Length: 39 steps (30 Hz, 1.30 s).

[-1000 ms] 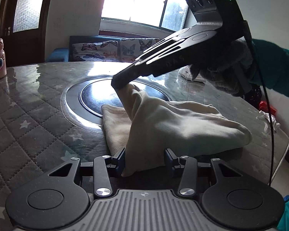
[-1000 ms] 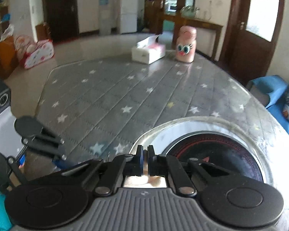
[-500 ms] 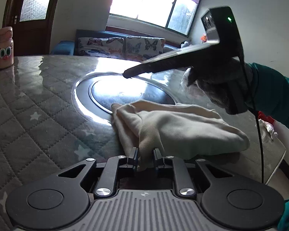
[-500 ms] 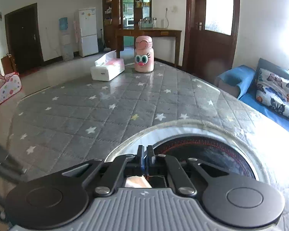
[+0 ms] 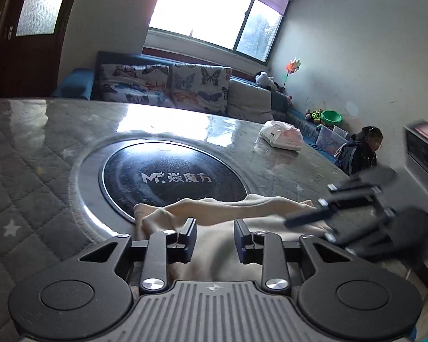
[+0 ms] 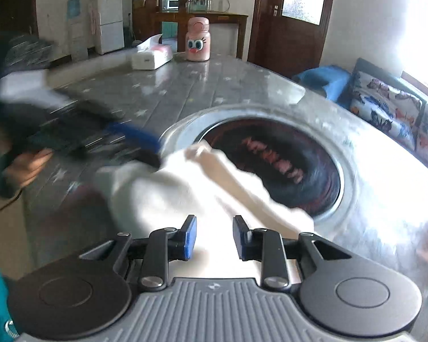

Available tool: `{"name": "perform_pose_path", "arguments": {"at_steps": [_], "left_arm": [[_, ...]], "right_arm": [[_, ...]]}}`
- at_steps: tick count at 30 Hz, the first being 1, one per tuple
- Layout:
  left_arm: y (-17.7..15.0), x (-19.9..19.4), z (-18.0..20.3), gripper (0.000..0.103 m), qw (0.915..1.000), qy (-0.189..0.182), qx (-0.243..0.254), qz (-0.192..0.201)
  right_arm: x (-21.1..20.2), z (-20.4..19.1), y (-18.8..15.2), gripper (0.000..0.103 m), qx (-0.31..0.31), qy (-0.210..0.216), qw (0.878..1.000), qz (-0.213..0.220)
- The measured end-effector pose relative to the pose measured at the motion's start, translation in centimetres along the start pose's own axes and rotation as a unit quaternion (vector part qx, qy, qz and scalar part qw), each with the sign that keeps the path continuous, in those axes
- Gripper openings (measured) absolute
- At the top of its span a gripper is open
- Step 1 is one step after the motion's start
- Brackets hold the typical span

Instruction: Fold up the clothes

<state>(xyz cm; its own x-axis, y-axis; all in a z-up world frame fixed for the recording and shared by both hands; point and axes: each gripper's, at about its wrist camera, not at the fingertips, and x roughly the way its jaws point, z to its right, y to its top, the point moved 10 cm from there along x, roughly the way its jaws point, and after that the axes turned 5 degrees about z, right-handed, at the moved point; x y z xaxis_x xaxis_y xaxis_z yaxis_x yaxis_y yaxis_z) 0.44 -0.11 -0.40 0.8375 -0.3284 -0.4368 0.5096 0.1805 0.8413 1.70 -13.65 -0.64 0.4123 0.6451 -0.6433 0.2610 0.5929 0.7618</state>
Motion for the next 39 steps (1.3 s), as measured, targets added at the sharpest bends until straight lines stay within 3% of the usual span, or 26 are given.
{"name": "perform_pose_path", "arguments": {"at_steps": [7,11,17,21,26,30,34,39], "left_arm": [[-2.0,2.1,-2.9,0.020,0.9981,0.055,0.007,-0.028],[-2.3,2.1,-3.0,0.023,0.9970,0.070,0.020,-0.026],[-1.4,1.5,-1.7,0.022,0.9938,0.094,0.056,-0.021],[-0.3,0.6,1.2,0.022,0.9951,0.066,0.074,0.001],[-1.7,1.1,5.0,0.022,0.9949,0.018,0.099,-0.006],[-4.2,1.8,5.2,0.022,0.9937,0.013,0.105,-0.036],[-4.4,1.5,5.2,0.024,0.9942,0.008,0.101,-0.037],[-4.4,1.6,5.2,0.027,0.9946,0.009,0.096,-0.038]], "right_arm": [[-2.3,-1.4,-4.4,0.026,-0.001,-0.012,1.000,0.010],[-3.6,-2.3,-6.9,0.027,-0.001,-0.019,1.000,0.016],[-5.5,-2.1,-6.8,0.027,0.033,-0.010,0.999,0.021],[-6.4,1.0,-5.3,0.027,0.107,-0.026,0.992,0.054],[-4.7,4.4,-7.0,0.026,0.147,-0.059,0.987,0.030],[-5.0,6.2,-8.1,0.026,0.167,-0.077,0.983,0.026],[-5.2,7.1,-7.2,0.026,0.153,-0.093,0.983,0.034],[-2.4,7.6,-4.9,0.026,0.154,-0.076,0.984,0.047]]}}
